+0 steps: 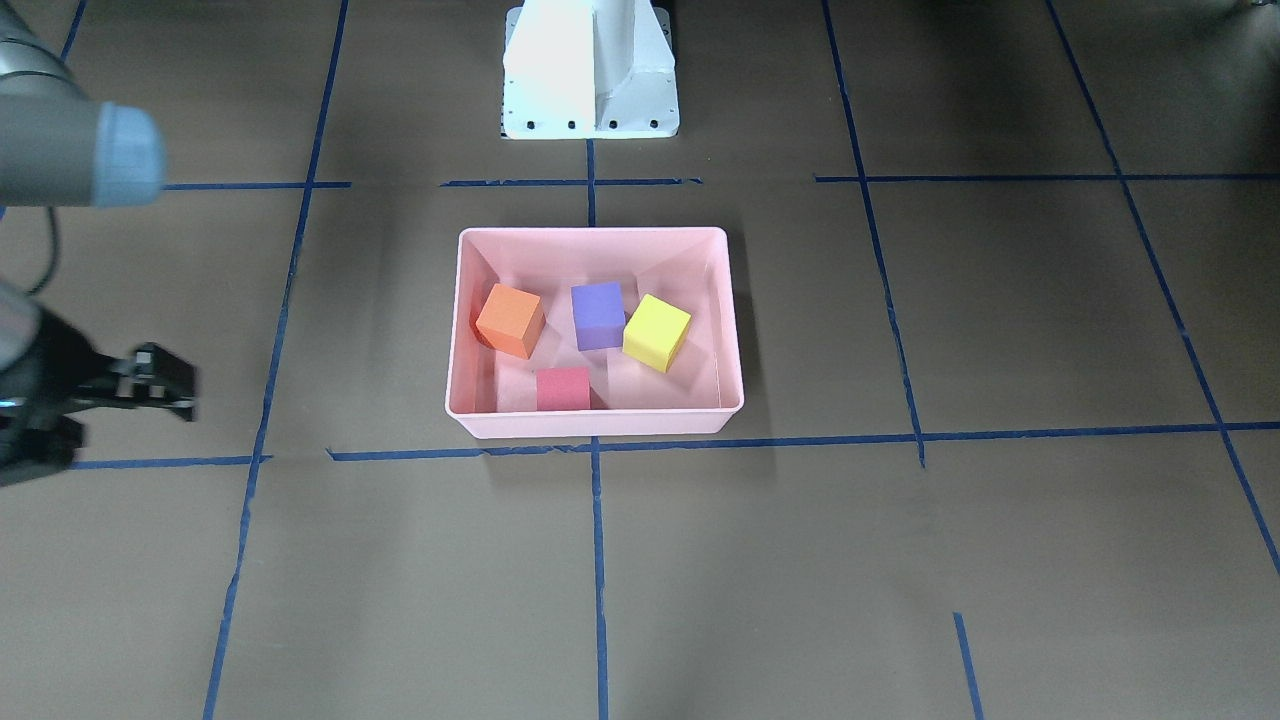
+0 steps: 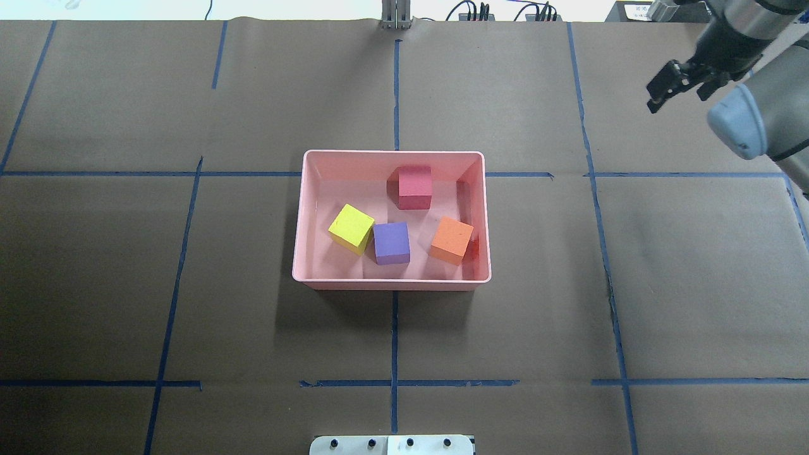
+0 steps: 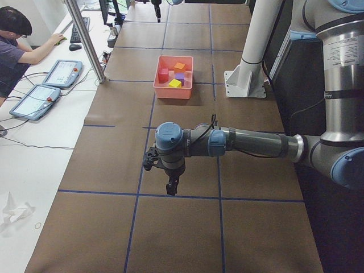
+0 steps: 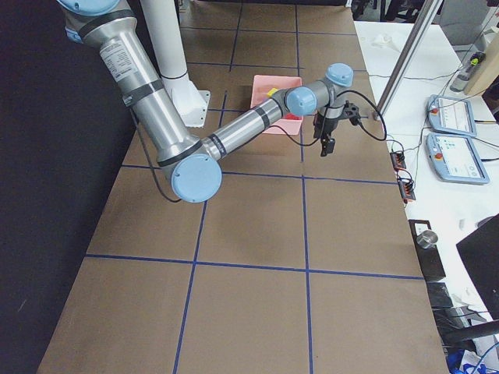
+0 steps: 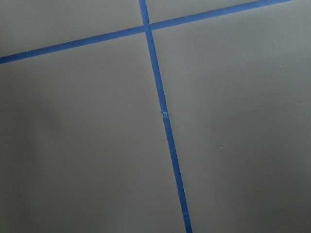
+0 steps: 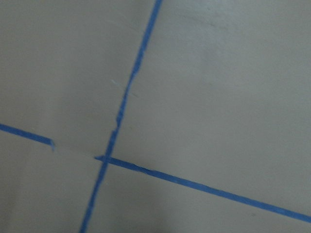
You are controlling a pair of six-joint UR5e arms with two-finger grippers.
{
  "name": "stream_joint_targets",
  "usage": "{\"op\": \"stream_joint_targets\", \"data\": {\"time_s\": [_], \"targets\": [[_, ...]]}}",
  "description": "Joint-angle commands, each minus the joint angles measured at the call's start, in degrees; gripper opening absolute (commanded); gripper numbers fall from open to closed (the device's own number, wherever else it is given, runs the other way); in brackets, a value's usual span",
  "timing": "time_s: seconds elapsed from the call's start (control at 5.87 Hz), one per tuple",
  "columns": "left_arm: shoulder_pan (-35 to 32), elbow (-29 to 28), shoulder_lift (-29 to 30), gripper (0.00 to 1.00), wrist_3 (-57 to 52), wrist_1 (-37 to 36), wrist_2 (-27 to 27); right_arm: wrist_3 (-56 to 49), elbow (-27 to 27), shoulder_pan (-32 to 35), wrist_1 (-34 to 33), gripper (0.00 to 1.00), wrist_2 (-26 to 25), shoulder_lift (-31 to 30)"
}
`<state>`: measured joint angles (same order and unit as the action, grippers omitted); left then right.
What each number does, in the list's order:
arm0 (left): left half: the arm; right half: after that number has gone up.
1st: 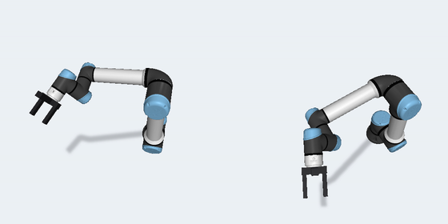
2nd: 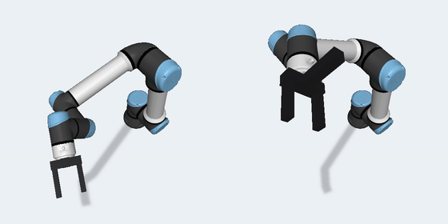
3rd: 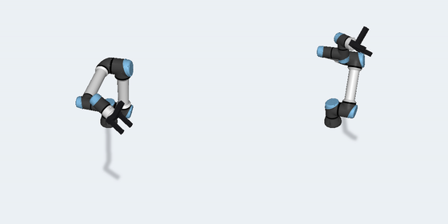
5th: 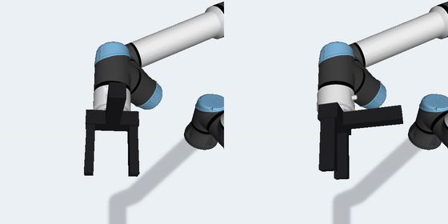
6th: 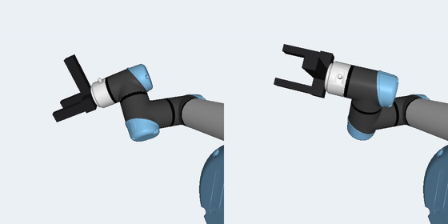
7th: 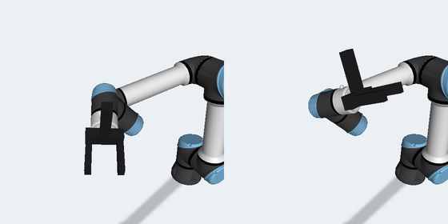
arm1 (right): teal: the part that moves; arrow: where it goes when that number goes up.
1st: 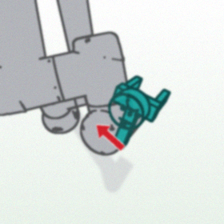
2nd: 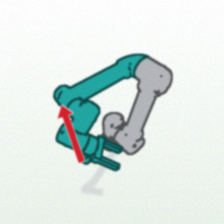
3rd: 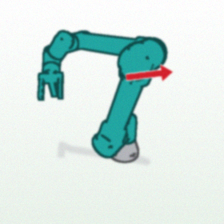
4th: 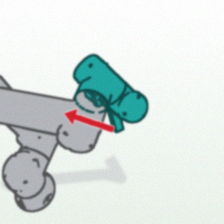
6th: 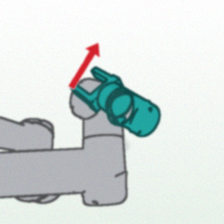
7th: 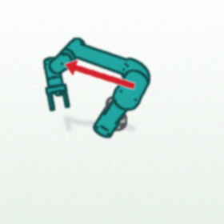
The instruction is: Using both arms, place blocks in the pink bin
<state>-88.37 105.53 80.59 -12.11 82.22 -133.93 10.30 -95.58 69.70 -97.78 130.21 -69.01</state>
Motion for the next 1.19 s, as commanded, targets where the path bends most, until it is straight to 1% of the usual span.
{"op": "stream_joint_targets", "data": {"time_s": [0.0, 0.17, 0.34, 0.51, 0.68, 0.85, 1.02], "targets": [[-0.1, 0.9, -0.5, 1.00, -0.3, 1.6, 0.3, -15.3, -5.4, 7.2, 0.7, 1.00, 0.7, -15.1], [-0.1, -0.1, -1.0, 1.00, 0.2, 1.7, 0.4, -21.6, -8.0, 12.7, 0.7, 1.00, 0.4, -24.4], [-0.7, -0.5, -1.2, 1.00, 0.3, 1.5, 0.5, -21.8, -8.6, 18.3, 0.7, 1.00, 0.9, -29.5], [-0.7, -1.5, -1.2, 1.00, 0.6, 1.3, 0.4, -21.6, -9.5, 20.2, 0.7, 1.00, 2.6, -33.2], [-0.7, -1.6, -1.3, 1.00, 0.4, 1.3, 0.5, -21.5, -11.1, 21.2, 0.7, 1.00, 3.7, -35.1], [-0.7, -1.1, -3.3, 1.00, 0.2, 1.6, 0.5, -21.5, -11.5, 21.2, 0.7, 1.00, 4.0, -35.8], [-0.7, -0.4, -3.4, 1.00, 0.2, 1.5, 0.5, -21.5, -11.3, 21.2, 0.7, 1.00, 4.0, -35.8]]}}
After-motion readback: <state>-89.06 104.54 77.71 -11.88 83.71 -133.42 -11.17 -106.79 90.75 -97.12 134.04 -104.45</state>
